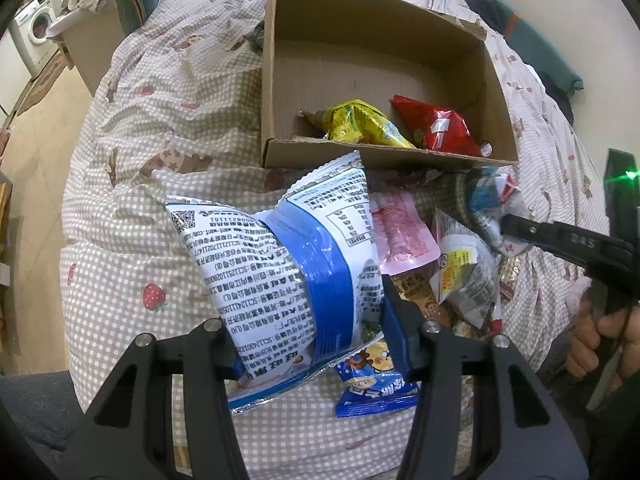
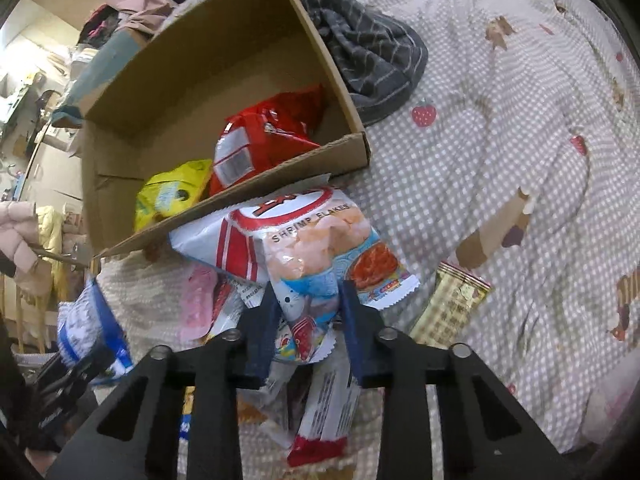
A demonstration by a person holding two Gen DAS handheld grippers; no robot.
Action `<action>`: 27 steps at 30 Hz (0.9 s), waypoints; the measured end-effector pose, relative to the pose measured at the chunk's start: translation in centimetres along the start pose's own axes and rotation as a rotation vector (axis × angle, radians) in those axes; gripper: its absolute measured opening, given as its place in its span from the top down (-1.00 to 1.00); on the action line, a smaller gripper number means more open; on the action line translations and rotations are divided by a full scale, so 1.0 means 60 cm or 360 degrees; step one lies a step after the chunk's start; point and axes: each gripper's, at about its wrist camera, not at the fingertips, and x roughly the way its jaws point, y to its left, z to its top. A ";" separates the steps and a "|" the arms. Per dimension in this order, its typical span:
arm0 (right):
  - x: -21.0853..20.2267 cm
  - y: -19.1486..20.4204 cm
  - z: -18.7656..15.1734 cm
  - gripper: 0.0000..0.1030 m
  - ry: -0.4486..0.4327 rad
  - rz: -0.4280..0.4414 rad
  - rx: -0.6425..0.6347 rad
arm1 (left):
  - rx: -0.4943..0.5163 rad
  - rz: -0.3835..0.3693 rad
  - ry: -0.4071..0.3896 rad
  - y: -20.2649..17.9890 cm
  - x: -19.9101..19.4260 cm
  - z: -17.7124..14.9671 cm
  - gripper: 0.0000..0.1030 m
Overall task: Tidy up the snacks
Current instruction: 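Lower both held bags into the box and open both tools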
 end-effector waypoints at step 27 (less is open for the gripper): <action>-0.205 0.053 0.012 0.58 -0.0584 0.0377 -0.0249 | -0.0038 0.0044 -0.0360 -0.005 -0.119 0.090 0.05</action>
